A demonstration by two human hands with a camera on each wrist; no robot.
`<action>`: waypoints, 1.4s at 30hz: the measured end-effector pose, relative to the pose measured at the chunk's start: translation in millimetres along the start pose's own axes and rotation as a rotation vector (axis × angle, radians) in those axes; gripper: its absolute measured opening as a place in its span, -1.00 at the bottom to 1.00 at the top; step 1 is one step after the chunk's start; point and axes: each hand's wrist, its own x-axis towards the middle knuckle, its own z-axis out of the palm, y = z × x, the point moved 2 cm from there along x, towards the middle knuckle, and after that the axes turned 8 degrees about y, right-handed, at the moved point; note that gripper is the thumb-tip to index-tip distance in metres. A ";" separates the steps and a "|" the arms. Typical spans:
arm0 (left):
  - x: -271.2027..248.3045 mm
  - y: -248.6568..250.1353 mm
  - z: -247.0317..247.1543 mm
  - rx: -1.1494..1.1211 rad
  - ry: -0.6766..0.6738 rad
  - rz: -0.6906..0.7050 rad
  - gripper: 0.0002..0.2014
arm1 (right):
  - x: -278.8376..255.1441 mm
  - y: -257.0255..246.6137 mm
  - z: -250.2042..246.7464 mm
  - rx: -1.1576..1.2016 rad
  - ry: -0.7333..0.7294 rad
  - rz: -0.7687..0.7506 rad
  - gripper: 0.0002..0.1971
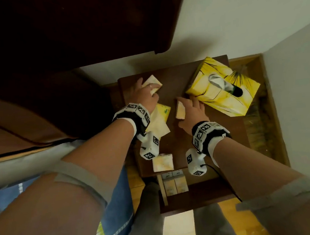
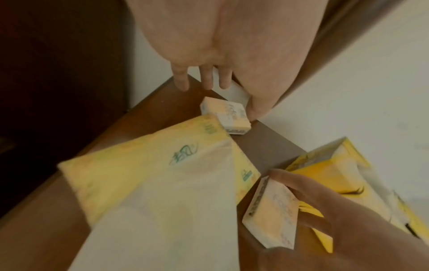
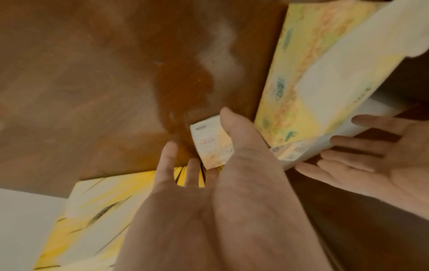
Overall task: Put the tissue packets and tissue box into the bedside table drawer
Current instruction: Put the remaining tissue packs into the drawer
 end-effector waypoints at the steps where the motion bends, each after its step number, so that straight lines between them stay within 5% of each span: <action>1: 4.3 4.9 4.9 0.069 -0.070 0.008 -0.65 | 0.7 4.2 2.3 0.013 -0.001 0.005 -0.06; 5: 12.8 8.4 15.2 0.187 -0.195 -0.030 -0.60 | 0.6 14.9 11.0 0.002 0.054 -0.020 -0.05; 12: 2.5 16.7 -1.1 0.007 0.126 0.054 -0.70 | -1.0 23.3 6.0 0.001 0.084 0.116 -0.08; 16: -20.8 19.5 -14.1 -0.151 0.196 0.038 -0.78 | -13.9 19.9 6.4 0.104 0.074 0.133 -0.05; 23: -114.7 -15.7 -11.9 -0.314 0.353 -0.144 -0.86 | -60.7 24.4 13.2 0.121 0.030 0.030 -0.12; 27: -188.7 -42.7 24.5 -0.481 0.416 -0.371 -0.62 | -98.9 42.0 30.1 0.097 -0.044 -0.078 -0.14; 32: -255.3 -66.2 81.0 -0.451 0.246 -0.614 -0.14 | -132.3 44.7 63.8 0.133 -0.184 -0.249 0.01; 37: -273.0 -100.3 111.6 -0.371 0.163 -0.733 -0.18 | -142.8 27.3 100.8 0.131 -0.159 -0.516 -0.08; 42: -262.3 -120.5 127.8 -0.789 0.079 -0.763 -0.08 | -132.7 25.8 124.0 0.071 -0.113 -0.414 -0.13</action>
